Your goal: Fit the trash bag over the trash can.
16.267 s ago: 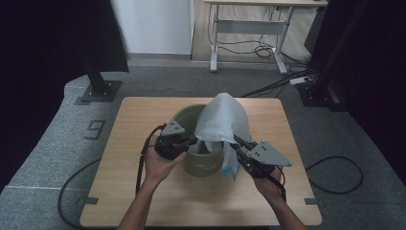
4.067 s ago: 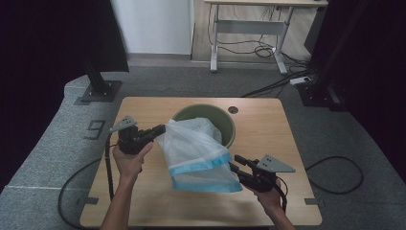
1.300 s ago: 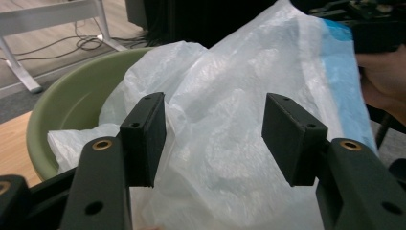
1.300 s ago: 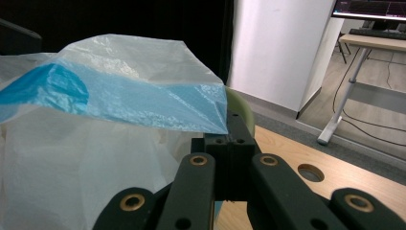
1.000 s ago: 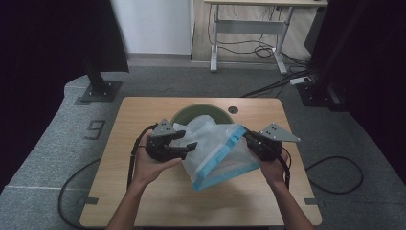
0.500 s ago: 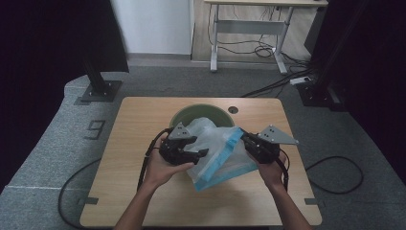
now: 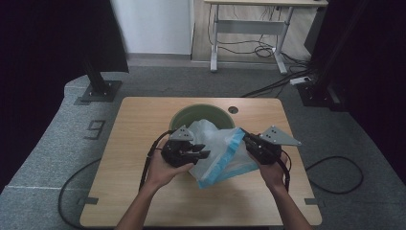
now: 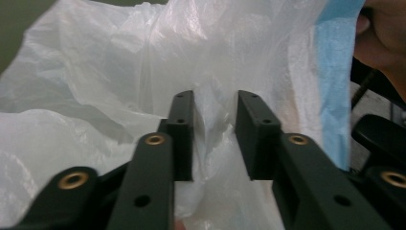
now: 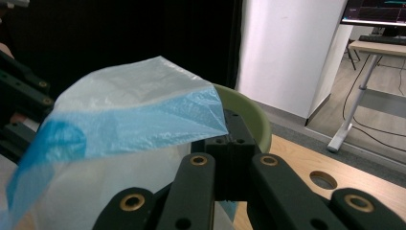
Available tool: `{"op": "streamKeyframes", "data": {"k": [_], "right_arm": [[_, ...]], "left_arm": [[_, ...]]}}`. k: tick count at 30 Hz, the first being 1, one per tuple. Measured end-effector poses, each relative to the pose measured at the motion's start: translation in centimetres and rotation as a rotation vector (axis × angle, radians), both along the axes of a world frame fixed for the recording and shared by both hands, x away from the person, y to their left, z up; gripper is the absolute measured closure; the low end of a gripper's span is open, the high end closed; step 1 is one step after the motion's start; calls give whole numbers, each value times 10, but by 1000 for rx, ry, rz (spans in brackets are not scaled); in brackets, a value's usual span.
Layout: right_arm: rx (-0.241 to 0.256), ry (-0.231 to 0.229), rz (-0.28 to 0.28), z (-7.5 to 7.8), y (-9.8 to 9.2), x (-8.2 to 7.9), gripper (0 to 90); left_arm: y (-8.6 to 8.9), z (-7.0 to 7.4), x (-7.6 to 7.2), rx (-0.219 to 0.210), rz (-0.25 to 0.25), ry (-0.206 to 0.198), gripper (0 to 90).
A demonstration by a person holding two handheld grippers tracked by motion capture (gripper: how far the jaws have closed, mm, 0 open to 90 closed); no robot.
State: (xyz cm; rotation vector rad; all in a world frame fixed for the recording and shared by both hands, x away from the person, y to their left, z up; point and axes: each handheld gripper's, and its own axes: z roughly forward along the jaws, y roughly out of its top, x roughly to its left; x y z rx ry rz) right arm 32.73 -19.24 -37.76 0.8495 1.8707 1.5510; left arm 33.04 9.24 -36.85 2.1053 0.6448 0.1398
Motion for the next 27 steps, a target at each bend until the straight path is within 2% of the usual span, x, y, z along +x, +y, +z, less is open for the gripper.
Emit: {"op": "streamKeyframes", "data": {"k": [3, 6, 10, 12, 15, 20, 25, 27], "right_arm": [[1, 1, 2, 0, -1, -1, 887], [-1, 2, -1, -1, -3, -1, 887], [4, 8, -5, -2, -5, 0, 887], [3, 10, -4, -2, -6, 0, 887], [7, 15, -5, -3, -7, 1, 886], [9, 11, 4, -1, -9, 0, 877], [19, 8, 17, 2, -13, 0, 854], [22, 5, 21, 3, -13, -1, 843]], "left_arm": [[0, -1, -1, -12, -9, -3, 761], [3, 2, -3, -46, -6, -16, 830], [10, 6, -1, -111, -17, -12, 893], [15, 9, 0, -153, -21, -6, 898], [23, 14, 4, -208, 0, -8, 899], [42, 20, 14, -316, 18, 12, 900], [58, 23, 20, -384, 54, 13, 900], [63, 23, 22, -399, 63, 14, 900]]}}
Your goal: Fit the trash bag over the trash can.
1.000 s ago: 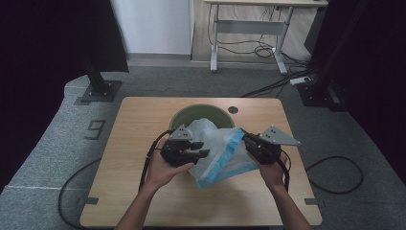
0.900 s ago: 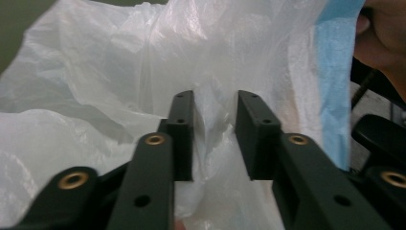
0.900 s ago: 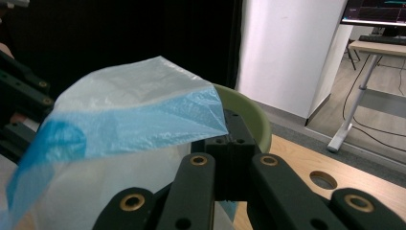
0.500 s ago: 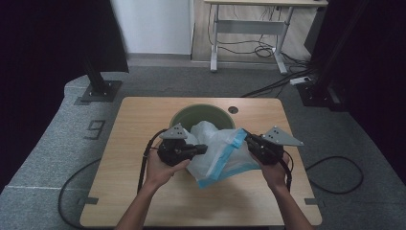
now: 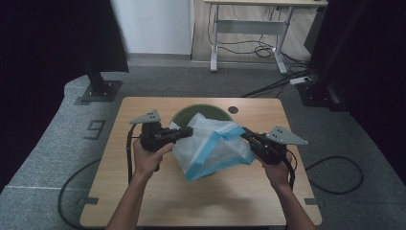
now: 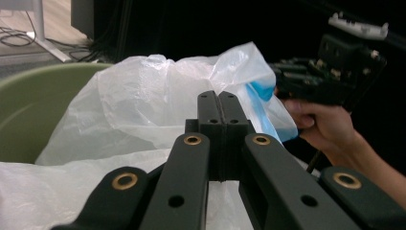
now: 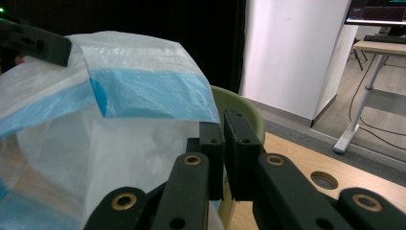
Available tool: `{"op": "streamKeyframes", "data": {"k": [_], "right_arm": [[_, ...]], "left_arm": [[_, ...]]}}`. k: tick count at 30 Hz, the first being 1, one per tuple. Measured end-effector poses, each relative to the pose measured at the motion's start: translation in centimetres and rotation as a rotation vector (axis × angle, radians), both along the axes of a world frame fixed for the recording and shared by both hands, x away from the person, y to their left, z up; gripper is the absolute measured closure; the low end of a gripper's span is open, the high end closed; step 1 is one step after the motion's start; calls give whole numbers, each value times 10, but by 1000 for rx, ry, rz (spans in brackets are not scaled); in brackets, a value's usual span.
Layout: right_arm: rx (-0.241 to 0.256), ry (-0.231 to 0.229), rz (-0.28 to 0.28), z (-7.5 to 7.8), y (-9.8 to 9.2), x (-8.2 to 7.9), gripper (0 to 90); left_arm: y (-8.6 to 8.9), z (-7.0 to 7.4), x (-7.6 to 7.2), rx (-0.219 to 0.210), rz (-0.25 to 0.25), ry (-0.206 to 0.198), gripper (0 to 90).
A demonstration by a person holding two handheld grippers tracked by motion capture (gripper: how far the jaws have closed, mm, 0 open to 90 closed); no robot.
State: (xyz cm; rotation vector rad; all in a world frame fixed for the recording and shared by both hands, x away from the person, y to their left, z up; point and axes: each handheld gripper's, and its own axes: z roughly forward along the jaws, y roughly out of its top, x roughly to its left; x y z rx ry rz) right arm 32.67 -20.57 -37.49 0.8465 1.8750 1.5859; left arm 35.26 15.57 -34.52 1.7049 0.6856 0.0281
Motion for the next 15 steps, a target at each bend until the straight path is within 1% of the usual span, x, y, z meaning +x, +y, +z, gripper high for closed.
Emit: {"op": "streamKeyframes", "data": {"k": [1, 4, 6, 10, 12, 15], "right_arm": [[-1, -1, -3, 0, 0, 0, 822], [3, -14, -15, 1, 0, -5, 691], [18, -27, -13, 3, -2, -10, 633], [34, -36, 2, 7, -8, -23, 562], [42, -35, 1, 10, -13, -30, 542], [59, -20, 17, 12, -20, -37, 508]], "left_arm": [[2, 0, 1, -4, 7, 1, 900], [5, -1, 4, -15, 30, 8, 900], [5, -2, 5, -16, 39, 9, 900], [1, -3, 5, 1, 60, 8, 900], [0, -4, 6, 9, 69, 11, 900], [-2, -5, 7, 18, 81, 19, 900]]}}
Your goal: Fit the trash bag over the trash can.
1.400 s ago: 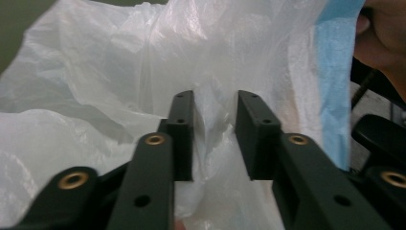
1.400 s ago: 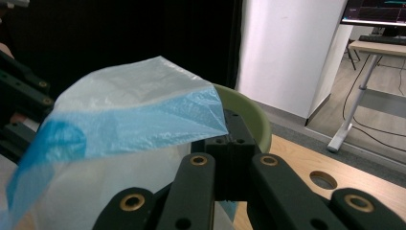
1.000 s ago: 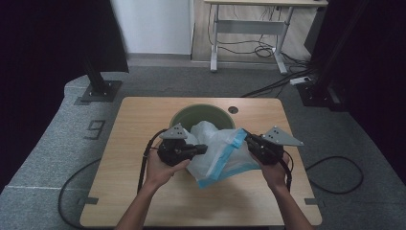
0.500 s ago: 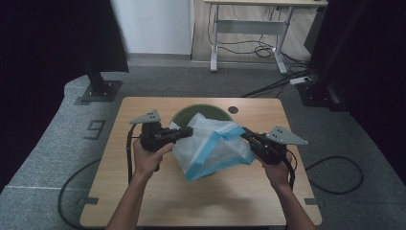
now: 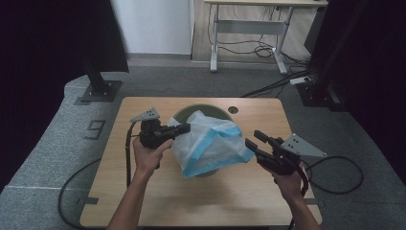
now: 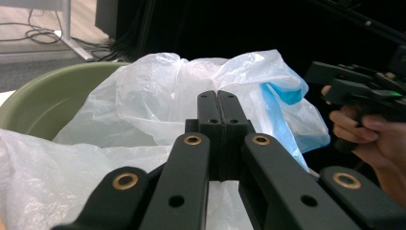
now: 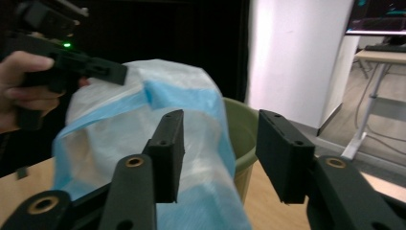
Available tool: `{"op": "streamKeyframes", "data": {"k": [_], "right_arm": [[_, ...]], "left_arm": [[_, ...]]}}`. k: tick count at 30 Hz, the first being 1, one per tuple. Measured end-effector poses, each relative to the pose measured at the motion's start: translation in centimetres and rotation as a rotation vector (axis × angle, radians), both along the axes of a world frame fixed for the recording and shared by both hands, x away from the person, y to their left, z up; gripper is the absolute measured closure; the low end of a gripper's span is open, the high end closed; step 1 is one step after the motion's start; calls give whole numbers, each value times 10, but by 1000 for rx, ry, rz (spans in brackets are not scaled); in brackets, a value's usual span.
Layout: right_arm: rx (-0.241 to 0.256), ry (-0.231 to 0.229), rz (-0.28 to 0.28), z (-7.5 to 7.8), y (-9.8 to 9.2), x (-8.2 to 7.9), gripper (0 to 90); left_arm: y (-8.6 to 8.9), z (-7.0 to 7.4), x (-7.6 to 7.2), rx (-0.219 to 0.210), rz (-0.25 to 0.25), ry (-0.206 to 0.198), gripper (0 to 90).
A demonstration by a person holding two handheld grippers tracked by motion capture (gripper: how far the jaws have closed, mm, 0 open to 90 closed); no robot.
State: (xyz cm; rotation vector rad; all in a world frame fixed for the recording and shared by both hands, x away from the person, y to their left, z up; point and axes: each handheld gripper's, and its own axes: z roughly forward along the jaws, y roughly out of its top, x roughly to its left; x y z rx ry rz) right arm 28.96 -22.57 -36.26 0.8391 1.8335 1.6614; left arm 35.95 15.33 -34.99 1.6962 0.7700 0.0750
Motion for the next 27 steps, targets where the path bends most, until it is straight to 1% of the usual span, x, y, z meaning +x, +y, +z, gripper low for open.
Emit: {"op": "streamKeyframes", "data": {"k": [2, 5, 8, 10, 11, 13, 14, 16, 18, 21, 25, 27], "right_arm": [[-7, 8, 18, -2, -2, -4, 496], [-16, 35, 43, -9, -1, -8, 469], [-33, 73, 71, -15, 5, -6, 414], [-51, 83, 81, -18, 10, -5, 423], [-64, 87, 81, -19, 12, -4, 456], [-101, 86, 86, -22, 15, -2, 578], [-121, 95, 93, -25, 17, -1, 641], [-139, 101, 92, -29, 18, -1, 773], [-148, 106, 93, -34, 19, -2, 864], [-159, 99, 102, -39, 20, -7, 880], [-178, 60, 102, -41, 22, -19, 883], [-182, 46, 107, -43, 23, -25, 883]], "left_arm": [[-1, 0, -1, 8, 8, 0, 900], [-3, 0, 0, 8, 17, 6, 900], [-5, 0, 1, 8, 20, 9, 900], [-6, 0, 1, 12, 18, 7, 900], [-6, 0, 1, 11, 19, 6, 900], [-5, -1, 1, 4, 23, 6, 900], [-5, -1, 1, 2, 24, 5, 900], [-3, -1, 0, -3, 29, 0, 900], [-2, -1, 0, -14, 40, -7, 900], [3, 0, -1, -31, 62, -19, 900], [12, 2, -2, -57, 88, -36, 900], [16, 2, -2, -73, 95, -36, 900]]}}
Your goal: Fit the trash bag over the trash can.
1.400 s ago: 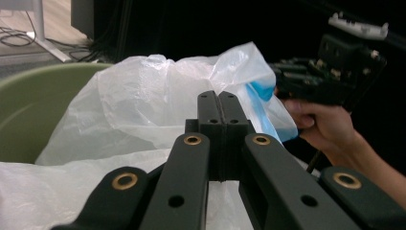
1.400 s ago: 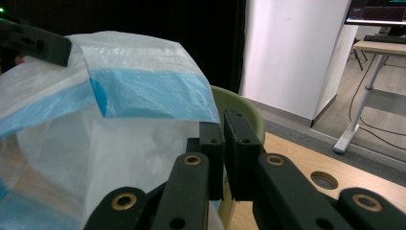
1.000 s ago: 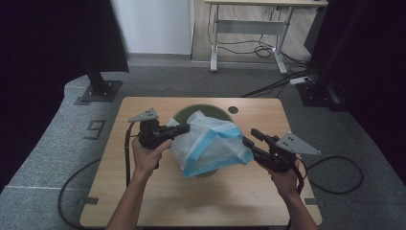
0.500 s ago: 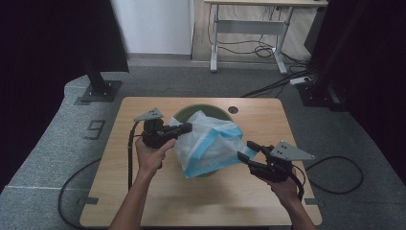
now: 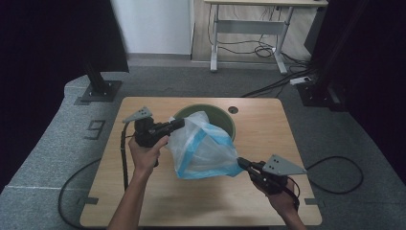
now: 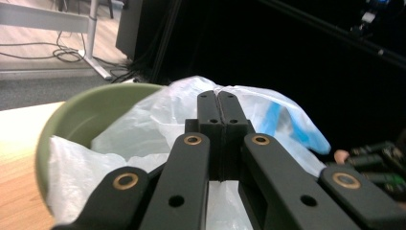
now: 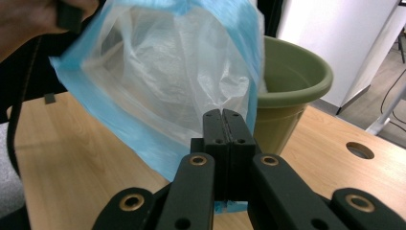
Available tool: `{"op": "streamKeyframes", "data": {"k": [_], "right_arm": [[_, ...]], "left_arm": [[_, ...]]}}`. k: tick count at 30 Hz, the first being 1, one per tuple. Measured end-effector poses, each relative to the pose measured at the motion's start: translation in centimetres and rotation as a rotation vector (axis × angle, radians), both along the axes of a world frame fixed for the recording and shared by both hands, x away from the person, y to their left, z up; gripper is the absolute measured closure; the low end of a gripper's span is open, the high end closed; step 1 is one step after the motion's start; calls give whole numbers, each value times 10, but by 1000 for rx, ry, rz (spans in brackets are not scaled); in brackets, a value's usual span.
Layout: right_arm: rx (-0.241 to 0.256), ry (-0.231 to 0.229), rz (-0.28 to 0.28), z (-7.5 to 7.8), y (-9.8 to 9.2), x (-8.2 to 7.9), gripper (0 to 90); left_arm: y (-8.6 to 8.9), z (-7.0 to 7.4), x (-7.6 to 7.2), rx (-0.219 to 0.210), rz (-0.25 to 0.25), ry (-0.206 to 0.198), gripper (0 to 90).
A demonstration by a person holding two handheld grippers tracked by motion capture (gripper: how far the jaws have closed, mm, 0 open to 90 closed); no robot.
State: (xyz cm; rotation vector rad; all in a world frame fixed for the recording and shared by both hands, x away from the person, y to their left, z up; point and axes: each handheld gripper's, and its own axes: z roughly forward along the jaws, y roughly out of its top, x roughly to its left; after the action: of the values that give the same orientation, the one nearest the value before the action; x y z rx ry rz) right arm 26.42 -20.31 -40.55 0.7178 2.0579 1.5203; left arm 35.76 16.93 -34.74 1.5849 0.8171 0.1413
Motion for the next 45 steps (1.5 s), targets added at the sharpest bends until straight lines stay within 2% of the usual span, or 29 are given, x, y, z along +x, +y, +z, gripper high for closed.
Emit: {"op": "streamKeyframes", "data": {"k": [4, 6, 9, 11, 16, 19, 21, 23, 27, 30, 37, 45], "right_arm": [[-5, -16, 9, -10, 1, -12, 883], [23, -28, 9, -17, 0, -18, 884], [47, -17, 8, -31, -1, -26, 884], [51, 6, 20, -41, 0, -29, 883], [20, 59, 49, -61, 6, -32, 883], [36, 92, 71, -67, 6, -32, 861], [78, 89, 69, -64, 2, -31, 770], [129, 81, 57, -55, -8, -29, 716], [162, 37, -1, -32, -29, -21, 637], [203, 41, -31, -22, -45, -7, 615], [199, 50, -79, -14, -58, 24, 608], [154, 107, -6, -32, -25, 36, 571]], "left_arm": [[10, 0, -1, -33, 26, -6, 900], [15, -1, -2, -44, 42, -9, 900], [23, -4, -2, -56, 58, -5, 900], [27, -6, -2, -58, 67, -1, 900], [35, -10, -3, -66, 84, 6, 900], [36, -11, -4, -62, 79, 10, 900], [35, -10, -5, -62, 74, 8, 900], [34, -9, -5, -53, 71, 4, 900], [34, -8, -5, -47, 72, 3, 900], [34, -8, -6, -40, 75, 2, 900], [34, -8, -5, -33, 74, 4, 900], [29, -9, -4, -34, 68, 8, 900]]}}
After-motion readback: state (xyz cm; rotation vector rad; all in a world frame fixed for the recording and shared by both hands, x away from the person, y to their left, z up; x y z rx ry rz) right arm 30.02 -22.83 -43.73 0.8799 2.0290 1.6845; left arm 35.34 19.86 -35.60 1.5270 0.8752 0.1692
